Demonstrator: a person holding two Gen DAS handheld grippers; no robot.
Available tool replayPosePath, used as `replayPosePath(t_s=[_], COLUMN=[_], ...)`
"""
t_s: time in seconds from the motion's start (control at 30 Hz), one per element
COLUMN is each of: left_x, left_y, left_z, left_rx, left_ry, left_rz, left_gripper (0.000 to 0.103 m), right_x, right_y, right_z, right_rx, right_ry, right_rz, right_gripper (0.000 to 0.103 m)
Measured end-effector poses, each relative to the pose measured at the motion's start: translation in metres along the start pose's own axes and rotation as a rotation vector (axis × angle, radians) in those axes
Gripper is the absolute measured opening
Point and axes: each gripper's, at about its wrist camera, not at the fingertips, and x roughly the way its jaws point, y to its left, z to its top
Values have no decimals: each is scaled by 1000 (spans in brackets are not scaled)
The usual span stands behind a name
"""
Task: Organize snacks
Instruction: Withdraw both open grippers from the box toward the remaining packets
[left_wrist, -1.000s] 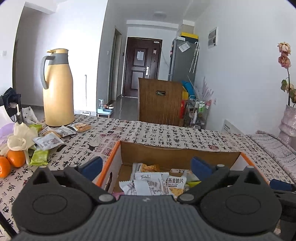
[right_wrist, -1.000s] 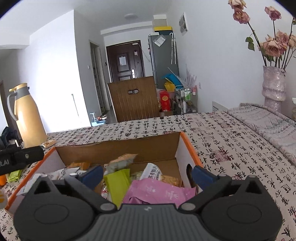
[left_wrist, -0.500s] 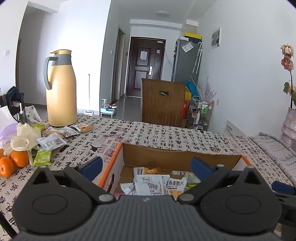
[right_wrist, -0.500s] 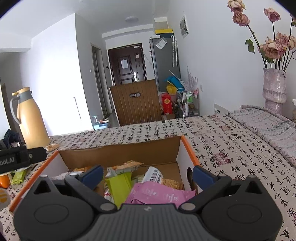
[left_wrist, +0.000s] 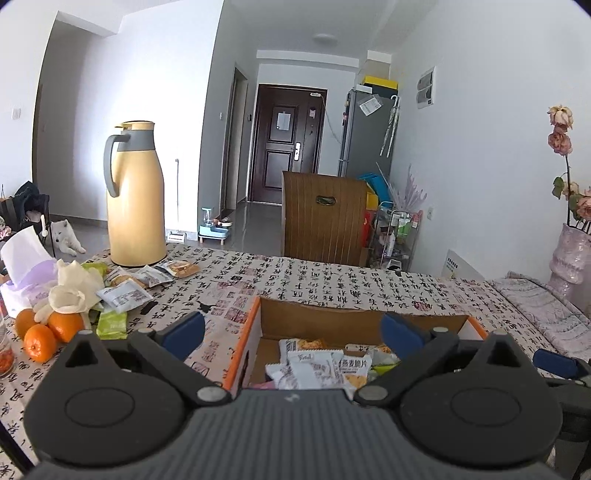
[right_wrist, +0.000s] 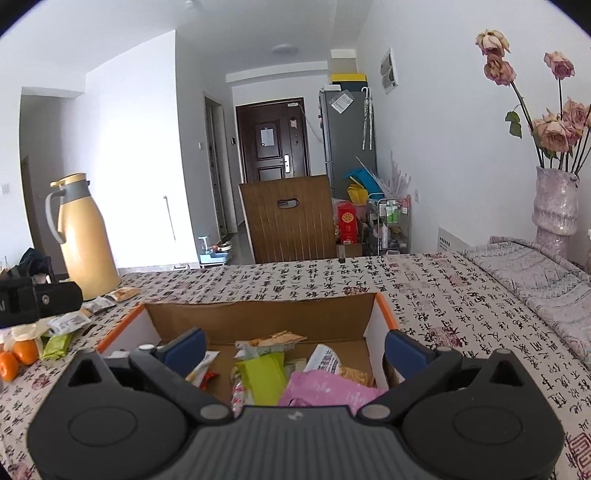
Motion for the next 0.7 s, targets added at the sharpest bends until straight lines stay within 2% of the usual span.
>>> replayPosePath(t_s=[0.3,0.7], left_x=[-27,-45], left_y=[24,58], left_z=[-22,-74], left_rx=[18,65], left_ry=[36,148], left_rz=[-18,-34], left_gripper=[103,103], right_x=[-28,-45], right_y=[19,50], right_z=[-23,-72], right_rx=[-34,-79], right_ry=[48,163], right_rz=[14,38], right_gripper=[103,103])
